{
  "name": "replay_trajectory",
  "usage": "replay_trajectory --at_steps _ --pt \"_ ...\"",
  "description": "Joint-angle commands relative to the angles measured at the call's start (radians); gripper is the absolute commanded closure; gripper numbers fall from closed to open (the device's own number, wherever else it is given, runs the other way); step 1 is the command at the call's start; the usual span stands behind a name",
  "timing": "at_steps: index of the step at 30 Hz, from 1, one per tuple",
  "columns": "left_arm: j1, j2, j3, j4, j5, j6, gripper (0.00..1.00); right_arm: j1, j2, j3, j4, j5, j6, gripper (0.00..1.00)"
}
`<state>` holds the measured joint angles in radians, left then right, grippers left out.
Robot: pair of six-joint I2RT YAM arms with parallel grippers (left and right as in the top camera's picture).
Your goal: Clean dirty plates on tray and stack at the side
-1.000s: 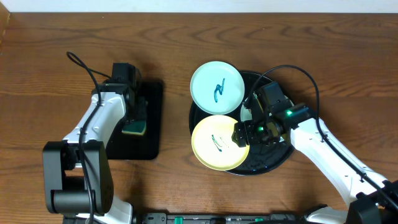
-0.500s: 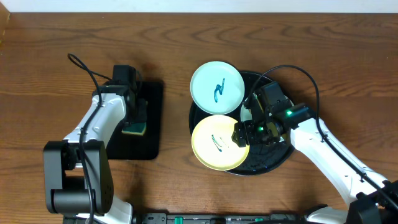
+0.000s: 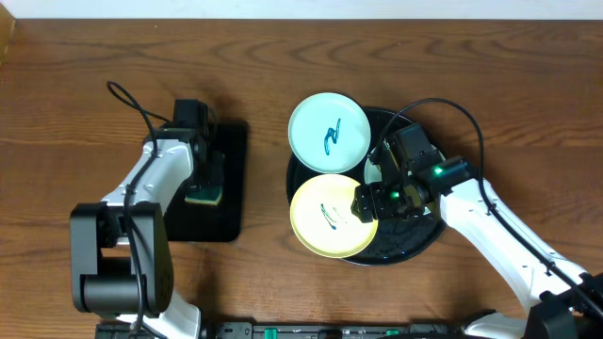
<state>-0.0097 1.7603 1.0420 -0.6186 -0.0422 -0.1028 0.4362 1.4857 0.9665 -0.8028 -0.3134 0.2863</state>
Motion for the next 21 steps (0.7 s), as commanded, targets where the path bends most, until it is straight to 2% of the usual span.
replay_trajectory --at_steps 1,4,6,15,21 --pt "0.0 0.039 -0.011 -0.003 0.008 0.0 0.72 0.011 0.005 0.019 -0.001 0.01 0.016 0.18" --pt "0.0 0.039 -0.011 -0.003 0.008 0.0 0.81 0.011 0.005 0.019 -0.001 0.01 0.016 0.18" --pt "0.0 0.039 -0.011 -0.004 0.008 0.0 0.92 0.011 0.005 0.019 -0.001 0.01 0.016 0.18" --pt "0.0 0.034 -0.01 -0.008 0.007 0.0 0.93 0.011 0.005 0.019 -0.001 0.011 0.016 0.17" --pt "0.0 -0.051 0.006 -0.025 0.003 0.0 0.93 0.01 0.005 0.019 -0.001 0.011 0.016 0.17"
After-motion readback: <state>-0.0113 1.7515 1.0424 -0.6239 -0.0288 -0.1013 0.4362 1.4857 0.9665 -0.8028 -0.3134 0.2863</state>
